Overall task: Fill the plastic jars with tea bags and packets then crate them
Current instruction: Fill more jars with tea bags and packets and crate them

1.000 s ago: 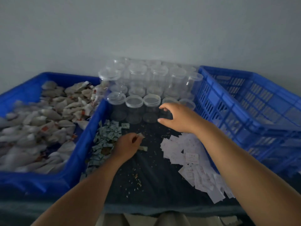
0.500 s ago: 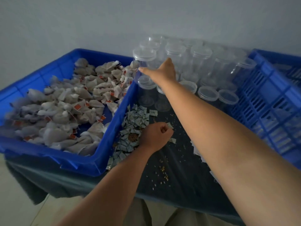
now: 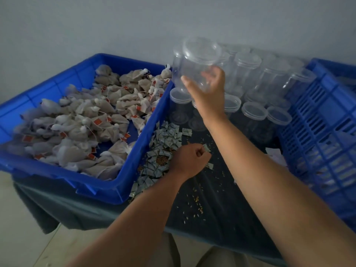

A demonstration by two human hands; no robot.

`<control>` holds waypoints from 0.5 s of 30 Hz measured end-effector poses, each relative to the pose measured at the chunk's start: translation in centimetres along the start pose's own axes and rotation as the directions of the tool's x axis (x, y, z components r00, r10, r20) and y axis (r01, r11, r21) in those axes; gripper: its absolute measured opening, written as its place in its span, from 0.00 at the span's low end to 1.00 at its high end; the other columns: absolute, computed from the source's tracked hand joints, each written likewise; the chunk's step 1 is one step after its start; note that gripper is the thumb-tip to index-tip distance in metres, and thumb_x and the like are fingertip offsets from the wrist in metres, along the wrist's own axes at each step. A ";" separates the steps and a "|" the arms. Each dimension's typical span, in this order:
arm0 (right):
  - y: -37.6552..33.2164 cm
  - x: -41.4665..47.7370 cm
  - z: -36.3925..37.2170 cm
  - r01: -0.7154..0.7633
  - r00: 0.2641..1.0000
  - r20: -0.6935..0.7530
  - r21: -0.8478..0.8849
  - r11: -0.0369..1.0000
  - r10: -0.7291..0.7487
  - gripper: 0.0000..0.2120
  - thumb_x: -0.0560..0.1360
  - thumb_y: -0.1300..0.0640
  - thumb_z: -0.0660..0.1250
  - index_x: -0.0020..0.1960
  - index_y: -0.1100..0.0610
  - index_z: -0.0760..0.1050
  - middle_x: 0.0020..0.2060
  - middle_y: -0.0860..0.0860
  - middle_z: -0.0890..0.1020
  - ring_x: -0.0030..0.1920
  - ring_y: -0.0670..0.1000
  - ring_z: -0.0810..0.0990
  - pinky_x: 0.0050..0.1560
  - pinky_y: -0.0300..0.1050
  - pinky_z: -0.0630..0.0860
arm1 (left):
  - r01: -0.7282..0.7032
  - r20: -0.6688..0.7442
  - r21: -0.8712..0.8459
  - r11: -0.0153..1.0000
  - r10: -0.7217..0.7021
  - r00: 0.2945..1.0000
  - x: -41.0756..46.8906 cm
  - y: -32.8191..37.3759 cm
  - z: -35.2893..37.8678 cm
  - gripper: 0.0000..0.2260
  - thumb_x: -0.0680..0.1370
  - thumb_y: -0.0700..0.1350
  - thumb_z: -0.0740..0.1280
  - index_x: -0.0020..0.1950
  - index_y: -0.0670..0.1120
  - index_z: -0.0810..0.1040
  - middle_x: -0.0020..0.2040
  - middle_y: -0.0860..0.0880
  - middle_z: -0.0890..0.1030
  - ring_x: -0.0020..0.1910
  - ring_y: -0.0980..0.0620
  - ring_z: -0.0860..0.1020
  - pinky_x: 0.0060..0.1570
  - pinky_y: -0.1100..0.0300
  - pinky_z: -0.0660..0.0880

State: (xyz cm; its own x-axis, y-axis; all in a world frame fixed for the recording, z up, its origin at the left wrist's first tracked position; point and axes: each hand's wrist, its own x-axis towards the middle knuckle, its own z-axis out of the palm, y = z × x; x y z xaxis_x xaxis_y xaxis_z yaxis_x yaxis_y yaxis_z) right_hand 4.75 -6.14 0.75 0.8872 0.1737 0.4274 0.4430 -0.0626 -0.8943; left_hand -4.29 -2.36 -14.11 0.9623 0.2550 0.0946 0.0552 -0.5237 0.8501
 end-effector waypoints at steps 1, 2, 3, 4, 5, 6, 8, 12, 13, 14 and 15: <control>0.2 -2.2 -1.3 -0.017 1.000 -0.001 0.077 0.997 0.017 0.39 0.72 0.40 0.80 0.75 0.47 0.65 0.70 0.47 0.75 0.69 0.40 0.76 0.65 0.35 0.77 | -0.004 -0.004 0.004 1.000 0.004 1.000 0.0 0.0 0.1 0.16 0.72 0.60 0.62 0.37 0.48 0.75 0.32 0.51 0.78 0.32 0.52 0.76 0.34 0.49 0.75; 0.6 -4.7 -2.6 -0.044 0.999 0.000 0.137 0.990 0.044 0.39 0.73 0.39 0.80 0.77 0.44 0.65 0.72 0.45 0.75 0.70 0.41 0.77 0.69 0.40 0.77 | -0.010 -0.008 0.009 1.000 0.010 1.000 0.0 -0.1 0.2 0.15 0.73 0.60 0.63 0.37 0.49 0.75 0.32 0.52 0.77 0.31 0.53 0.74 0.32 0.50 0.73; 1.5 -7.6 -4.1 -0.072 0.997 -0.010 0.165 0.984 0.075 0.39 0.73 0.39 0.80 0.78 0.38 0.65 0.73 0.42 0.75 0.71 0.41 0.77 0.72 0.46 0.77 | -0.019 -0.013 0.015 1.000 0.019 1.000 0.0 -0.2 0.2 0.15 0.74 0.59 0.63 0.36 0.50 0.74 0.31 0.53 0.76 0.30 0.54 0.72 0.30 0.52 0.70; 2.4 -10.7 -5.5 -0.092 0.995 -0.029 0.165 0.982 0.098 0.38 0.73 0.38 0.80 0.77 0.33 0.65 0.73 0.39 0.75 0.72 0.41 0.77 0.71 0.49 0.78 | -0.029 -0.013 0.023 0.999 0.029 0.999 0.0 -0.2 0.2 0.15 0.76 0.60 0.63 0.36 0.51 0.74 0.31 0.54 0.76 0.29 0.55 0.72 0.29 0.54 0.68; 3.4 -13.7 -6.9 -0.106 0.993 -0.043 0.151 0.983 0.114 0.37 0.73 0.39 0.79 0.76 0.30 0.65 0.72 0.36 0.76 0.71 0.40 0.78 0.69 0.49 0.80 | -0.037 -0.005 0.041 0.998 0.037 0.999 0.0 -0.2 0.2 0.15 0.77 0.61 0.63 0.36 0.52 0.75 0.31 0.55 0.77 0.29 0.56 0.73 0.29 0.55 0.68; 4.3 -16.2 -8.1 -0.115 0.991 -0.049 0.134 0.984 0.122 0.37 0.73 0.41 0.79 0.76 0.30 0.65 0.72 0.36 0.77 0.70 0.41 0.79 0.65 0.47 0.82 | -0.045 0.011 0.078 0.996 0.044 0.999 0.0 -0.1 0.2 0.16 0.77 0.61 0.62 0.37 0.52 0.76 0.32 0.54 0.78 0.31 0.56 0.75 0.30 0.55 0.69; 6.2 -19.6 -10.1 -0.136 0.988 -0.057 0.065 0.988 0.140 0.37 0.74 0.43 0.78 0.78 0.33 0.66 0.71 0.37 0.78 0.68 0.42 0.80 0.60 0.39 0.82 | -0.057 0.067 0.184 0.981 0.046 0.997 0.3 0.2 0.2 0.16 0.79 0.60 0.61 0.40 0.50 0.77 0.35 0.54 0.80 0.36 0.52 0.79 0.34 0.55 0.71; 7.9 -21.0 -12.1 -0.246 0.969 -0.016 0.064 0.967 0.248 0.37 0.75 0.38 0.77 0.80 0.38 0.65 0.69 0.45 0.81 0.67 0.50 0.83 0.62 0.57 0.83 | 0.001 0.236 0.246 0.969 -0.061 0.970 1.4 2.0 -0.9 0.16 0.83 0.49 0.59 0.39 0.53 0.81 0.44 0.51 0.84 0.47 0.49 0.81 0.51 0.53 0.77; 8.1 -21.0 -12.2 -0.265 0.964 -0.009 0.084 0.960 0.267 0.38 0.74 0.37 0.77 0.80 0.40 0.66 0.68 0.47 0.81 0.66 0.52 0.83 0.63 0.64 0.82 | 0.020 0.295 0.219 0.975 -0.086 0.952 1.8 2.7 -1.3 0.17 0.83 0.46 0.59 0.37 0.53 0.81 0.43 0.51 0.85 0.44 0.51 0.81 0.52 0.54 0.77; 8.3 -20.9 -12.2 -0.272 0.962 -0.008 0.091 0.958 0.274 0.38 0.74 0.36 0.76 0.80 0.42 0.67 0.68 0.48 0.81 0.66 0.53 0.83 0.63 0.67 0.81 | 0.077 0.339 0.167 0.983 -0.131 0.932 2.0 3.2 -1.6 0.17 0.83 0.44 0.58 0.40 0.53 0.82 0.42 0.50 0.85 0.41 0.52 0.81 0.49 0.56 0.78; 8.4 -20.8 -12.1 -0.269 0.963 -0.008 0.085 0.960 0.270 0.36 0.75 0.35 0.76 0.79 0.43 0.69 0.67 0.49 0.82 0.65 0.53 0.84 0.63 0.68 0.81 | 0.189 0.372 0.069 0.980 -0.201 0.906 2.2 3.7 -1.8 0.16 0.84 0.44 0.58 0.45 0.50 0.84 0.43 0.48 0.86 0.38 0.53 0.80 0.45 0.58 0.77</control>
State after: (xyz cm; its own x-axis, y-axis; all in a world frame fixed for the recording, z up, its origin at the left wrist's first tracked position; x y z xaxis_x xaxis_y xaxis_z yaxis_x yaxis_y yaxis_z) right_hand -8.41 -22.13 -14.02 0.9749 0.1429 0.1709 0.1759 -0.0233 -0.9841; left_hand -2.45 -2.25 -9.86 0.9600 0.0340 -0.2778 0.2542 -0.5209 0.8149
